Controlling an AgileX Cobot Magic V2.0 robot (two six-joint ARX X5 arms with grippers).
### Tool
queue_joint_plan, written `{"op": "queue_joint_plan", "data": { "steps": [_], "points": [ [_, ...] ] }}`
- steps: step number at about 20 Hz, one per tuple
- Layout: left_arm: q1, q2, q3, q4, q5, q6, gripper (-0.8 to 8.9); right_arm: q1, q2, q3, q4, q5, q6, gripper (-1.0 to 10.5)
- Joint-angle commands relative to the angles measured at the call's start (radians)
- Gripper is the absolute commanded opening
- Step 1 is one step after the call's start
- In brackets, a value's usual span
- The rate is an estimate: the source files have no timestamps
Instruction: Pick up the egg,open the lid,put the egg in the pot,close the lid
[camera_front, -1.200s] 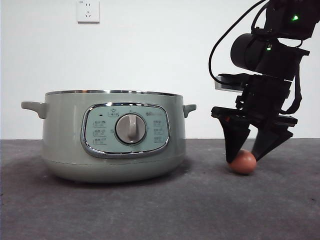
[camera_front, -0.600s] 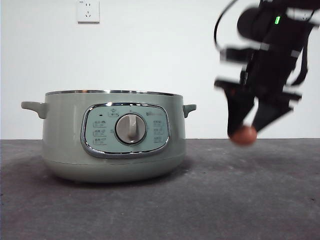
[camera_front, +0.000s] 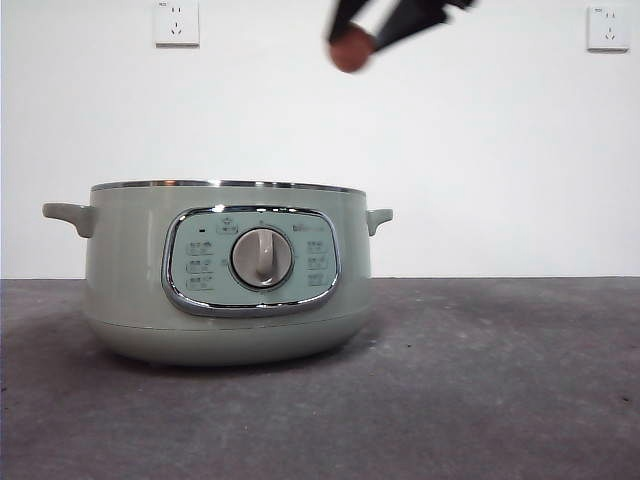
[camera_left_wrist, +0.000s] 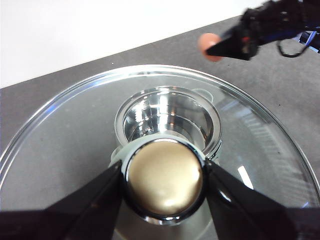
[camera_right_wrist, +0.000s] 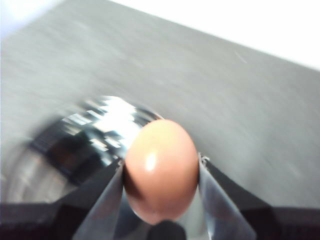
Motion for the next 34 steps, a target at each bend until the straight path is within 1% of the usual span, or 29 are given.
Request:
{"op": "queue_joint_plan", "data": {
  "steps": [1,5,8,13,15,18,24,25,26,28,29,30,33,34],
  "points": [
    [0.003,-0.010,0.006,0.016,0.008,0.002,-0.08,0.046,0.117,0.093,-0.034,-0.003,-0.013,-0.1],
    [0.003,-0.010,0.006,0.016,0.008,0.002,-0.08,0.116,0.312,0.266,-0.120,-0.002,-0.049,-0.1],
    [0.003,-0.010,0.006,0.016,0.008,0.002,-0.08,0.146,0.429,0.353,-0.171,-0.001,-0.072,-0.1],
    [0.003,-0.010,0.006,0.016,0.008,0.002,-0.08,0.164,0.553,0.366,-0.195,0.002,-0.076,-0.1],
    [0.003,-0.010,0.006,0.016,0.008,0.002,-0.08,0.164,0.579,0.365,-0.215,0.018,-0.097,-0.1],
    [0.003,-0.010,0.006,0.016,0.008,0.002,-0.08,0.164,0.613,0.365,-0.225,0.025,-0.116,-0.1],
    [0.003,-0.010,0.006,0.016,0.008,0.002,-0.08,0.163,0.640,0.365,-0.260,0.035,-0.120,-0.1],
    [0.003,-0.010,0.006,0.016,0.008,0.002,-0.08,0.163,0.640,0.365,-0.263,0.034,-0.119,0.1],
    [0.003,-0.010,0.006,0.016,0.008,0.002,-0.08,0.163,0.640,0.365,-0.263,0.034,-0.116,0.7],
    [0.003,-0.010,0.006,0.016,0.008,0.002,-0.08,0.164,0.639,0.366,-0.263,0.031,-0.113,3.7],
    [0.003,-0.010,0.006,0.016,0.008,0.002,-0.08,0.164,0.639,0.369,-0.266,0.031,-0.112,4.3],
    [0.003,-0.010,0.006,0.016,0.008,0.002,-0.08,0.164,0.631,0.377,-0.276,0.031,-0.112,4.5],
    [0.003,-0.010,0.006,0.016,0.008,0.002,-0.08,0.164,0.590,0.439,-0.302,0.023,-0.105,4.5],
    [0.003,-0.010,0.006,0.016,0.008,0.002,-0.08,0.164,0.569,0.483,-0.338,0.024,-0.105,4.5]
  ]
}}
